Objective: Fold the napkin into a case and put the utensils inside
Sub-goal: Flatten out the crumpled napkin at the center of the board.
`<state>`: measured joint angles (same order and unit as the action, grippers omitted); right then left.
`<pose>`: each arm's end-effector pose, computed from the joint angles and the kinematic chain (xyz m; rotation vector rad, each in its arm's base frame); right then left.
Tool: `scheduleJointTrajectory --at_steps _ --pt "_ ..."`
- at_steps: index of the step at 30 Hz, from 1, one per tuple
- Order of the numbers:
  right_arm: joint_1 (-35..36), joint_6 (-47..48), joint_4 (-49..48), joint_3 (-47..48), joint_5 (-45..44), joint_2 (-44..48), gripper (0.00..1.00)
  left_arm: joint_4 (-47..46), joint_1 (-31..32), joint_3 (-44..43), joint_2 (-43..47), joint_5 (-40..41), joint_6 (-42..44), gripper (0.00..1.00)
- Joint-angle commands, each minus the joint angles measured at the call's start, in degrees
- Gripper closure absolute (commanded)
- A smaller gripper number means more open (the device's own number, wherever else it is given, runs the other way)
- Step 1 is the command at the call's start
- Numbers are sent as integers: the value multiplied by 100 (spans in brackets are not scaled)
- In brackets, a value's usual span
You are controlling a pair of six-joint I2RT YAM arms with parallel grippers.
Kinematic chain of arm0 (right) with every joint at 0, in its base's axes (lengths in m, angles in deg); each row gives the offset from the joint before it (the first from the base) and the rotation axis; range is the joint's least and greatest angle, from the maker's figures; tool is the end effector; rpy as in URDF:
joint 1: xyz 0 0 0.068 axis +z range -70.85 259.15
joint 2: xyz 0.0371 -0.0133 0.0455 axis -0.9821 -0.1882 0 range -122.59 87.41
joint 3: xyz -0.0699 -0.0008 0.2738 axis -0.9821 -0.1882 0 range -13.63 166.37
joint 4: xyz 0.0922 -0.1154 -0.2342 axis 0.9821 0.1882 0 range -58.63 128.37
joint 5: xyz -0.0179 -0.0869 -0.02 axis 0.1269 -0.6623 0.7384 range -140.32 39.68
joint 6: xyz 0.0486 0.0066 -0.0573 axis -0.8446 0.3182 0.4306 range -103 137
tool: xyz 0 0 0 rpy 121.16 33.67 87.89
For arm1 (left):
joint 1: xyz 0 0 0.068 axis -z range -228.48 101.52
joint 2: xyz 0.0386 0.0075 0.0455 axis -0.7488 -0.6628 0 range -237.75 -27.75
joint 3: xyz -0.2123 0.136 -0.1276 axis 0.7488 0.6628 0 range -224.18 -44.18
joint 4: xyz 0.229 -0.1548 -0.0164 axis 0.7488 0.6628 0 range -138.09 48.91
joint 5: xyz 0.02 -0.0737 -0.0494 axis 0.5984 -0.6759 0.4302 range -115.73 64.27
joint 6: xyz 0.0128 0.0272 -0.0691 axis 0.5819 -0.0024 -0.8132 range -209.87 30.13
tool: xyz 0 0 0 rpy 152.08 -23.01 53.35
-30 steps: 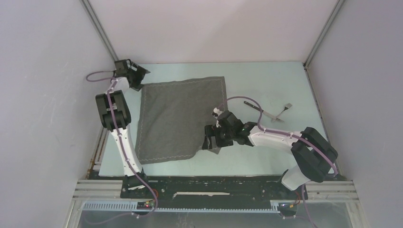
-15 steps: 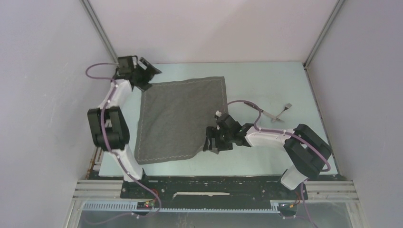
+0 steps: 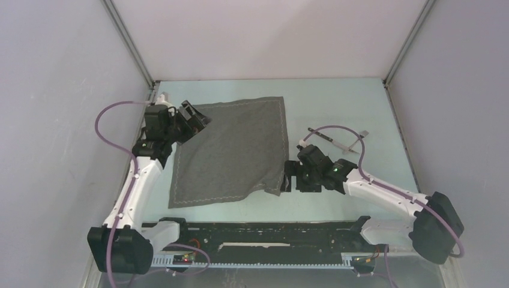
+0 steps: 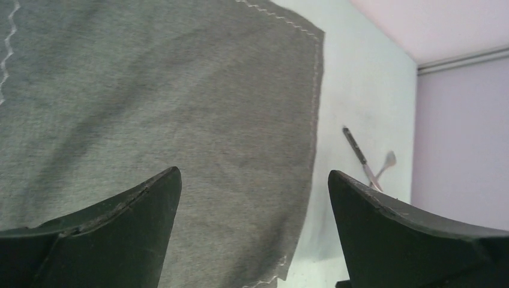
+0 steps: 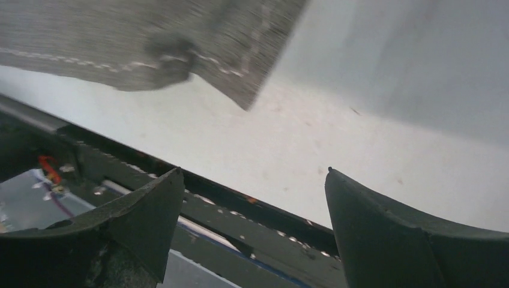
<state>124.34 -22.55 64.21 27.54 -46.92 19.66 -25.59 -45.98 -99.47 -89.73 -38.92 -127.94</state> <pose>0.1713 0.1778 0.1856 -0.1565 2.7269 0.5631 0.2757 -0.0265 0.3183 -0.5130 2.0729 -0.6646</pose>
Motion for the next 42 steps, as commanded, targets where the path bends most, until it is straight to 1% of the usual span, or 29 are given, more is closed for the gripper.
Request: scheduleJointTrajectory --at_steps 1,3,6,9,11,16,20,21,25,27,28,30,31,33,34,37,39,42 --pt "-62 50 -1084 300 535 -184 6 -4 -62 122 -293 426 1 1" --pt "192 -242 -1944 299 567 -540 8 -322 -61 152 -438 229 -278 2" --pt "483 -359 -2889 323 45 -943 7 -675 -56 210 -571 58 -523 3" --pt "382 -518 -3518 394 323 -1517 8 -741 -42 240 -658 -51 -571 3" --pt "377 -545 -3751 415 416 -1836 8 -747 -40 303 -631 -66 -514 3" --pt "375 -831 -3514 385 390 -2488 8 -722 -49 422 -535 50 -380 3" --pt "491 -933 -3316 156 230 -2638 6 -730 -67 328 -614 38 -377 3" --pt "495 -978 -3097 -2 147 -2582 6 -730 -79 280 -635 25 -372 2" --pt "439 -1095 -2391 -582 -178 -1927 5 -694 -178 132 -723 161 -276 2" --pt "397 -1079 -1681 -726 -431 -1460 5 -703 -231 106 -791 228 -253 2" --pt "382 -1024 -1300 -728 -667 -1197 5 -718 -360 92 -850 244 -234 1" --pt "314 -819 -718 -657 -865 -611 3 -757 -486 47 -992 253 -226 1" --pt "241 -643 -521 -554 -797 -403 3 -759 -538 14 -1086 255 -246 1" --pt "42 -39 -385 -225 -435 -186 1 -814 -605 -74 -1369 302 -285 2" --pt "-74 214 -429 -21 -405 -161 1 -858 -625 -150 -1536 380 -301 2" --pt "-555 771 -1144 568 -149 -546 0 -911 -709 -521 -2214 505 -379 3" --pt "-907 937 -1672 1103 -101 -1277 0 -970 -773 -756 -2709 586 -500 5" --pt "-1141 1009 -1988 2128 -132 -2420 2 -1165 -861 -1004 -3261 775 -712 6"
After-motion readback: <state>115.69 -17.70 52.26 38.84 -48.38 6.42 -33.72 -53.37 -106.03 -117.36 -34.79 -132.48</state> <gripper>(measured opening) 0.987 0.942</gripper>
